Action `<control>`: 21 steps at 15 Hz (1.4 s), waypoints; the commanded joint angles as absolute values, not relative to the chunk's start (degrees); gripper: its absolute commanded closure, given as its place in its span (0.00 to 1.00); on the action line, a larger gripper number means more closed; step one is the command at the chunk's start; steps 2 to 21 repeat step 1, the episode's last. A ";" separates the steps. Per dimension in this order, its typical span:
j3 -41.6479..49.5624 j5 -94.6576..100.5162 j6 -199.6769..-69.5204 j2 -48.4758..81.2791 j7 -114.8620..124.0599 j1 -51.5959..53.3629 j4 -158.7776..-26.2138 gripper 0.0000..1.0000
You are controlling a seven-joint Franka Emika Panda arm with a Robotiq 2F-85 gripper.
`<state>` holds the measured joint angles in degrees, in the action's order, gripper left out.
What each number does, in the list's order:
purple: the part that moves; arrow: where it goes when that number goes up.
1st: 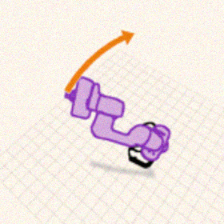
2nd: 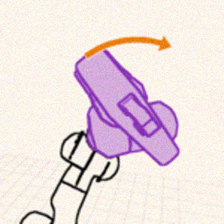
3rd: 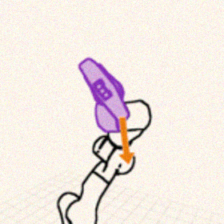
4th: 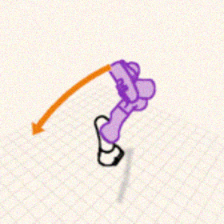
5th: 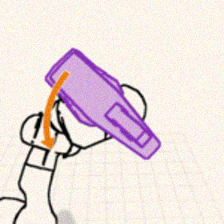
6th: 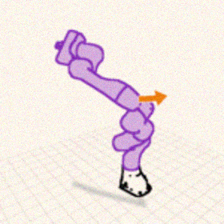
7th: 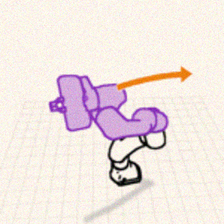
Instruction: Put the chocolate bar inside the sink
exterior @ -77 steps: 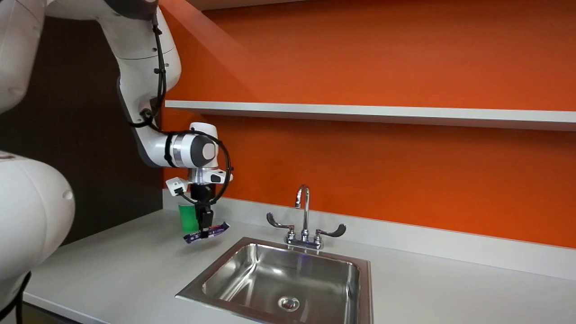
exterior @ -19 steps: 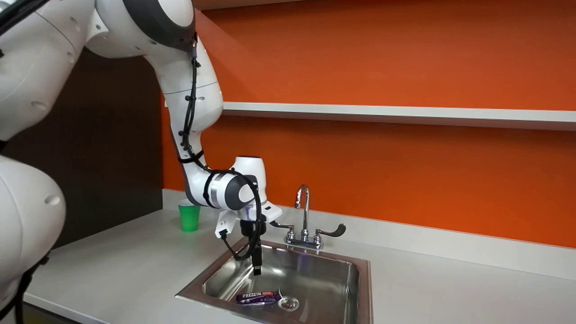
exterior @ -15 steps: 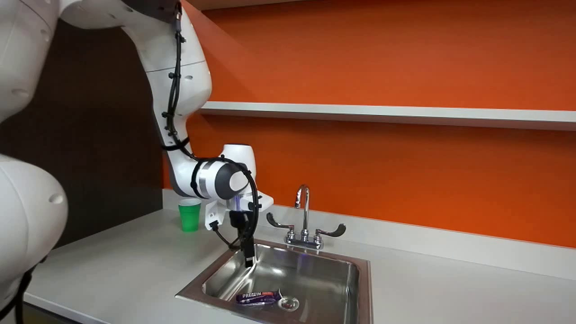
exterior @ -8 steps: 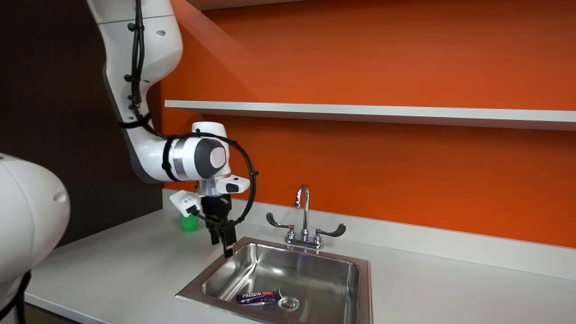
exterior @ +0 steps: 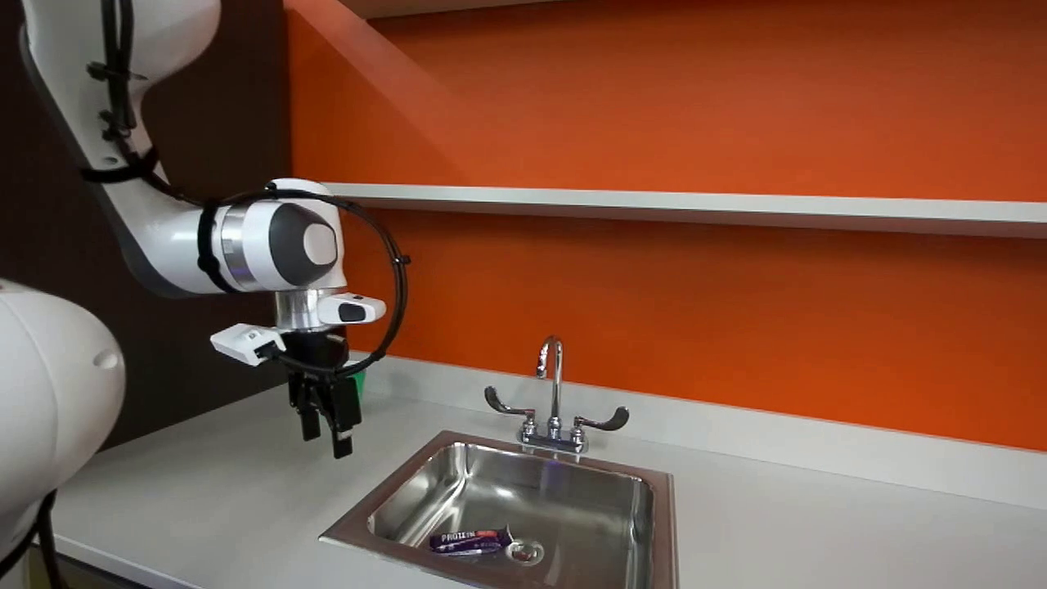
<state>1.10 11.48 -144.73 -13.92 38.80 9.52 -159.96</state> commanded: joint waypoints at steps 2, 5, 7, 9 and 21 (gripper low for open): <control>-2.91 9.64 -144.48 -14.72 37.40 5.95 -160.25 0.00; -2.91 9.64 -144.48 -14.72 37.40 5.95 -160.25 0.00; -2.91 9.64 -144.48 -14.72 37.40 5.95 -160.25 0.00; -2.91 9.64 -144.48 -14.72 37.40 5.95 -160.25 0.00; -2.91 9.64 -144.48 -14.72 37.40 5.95 -160.25 0.00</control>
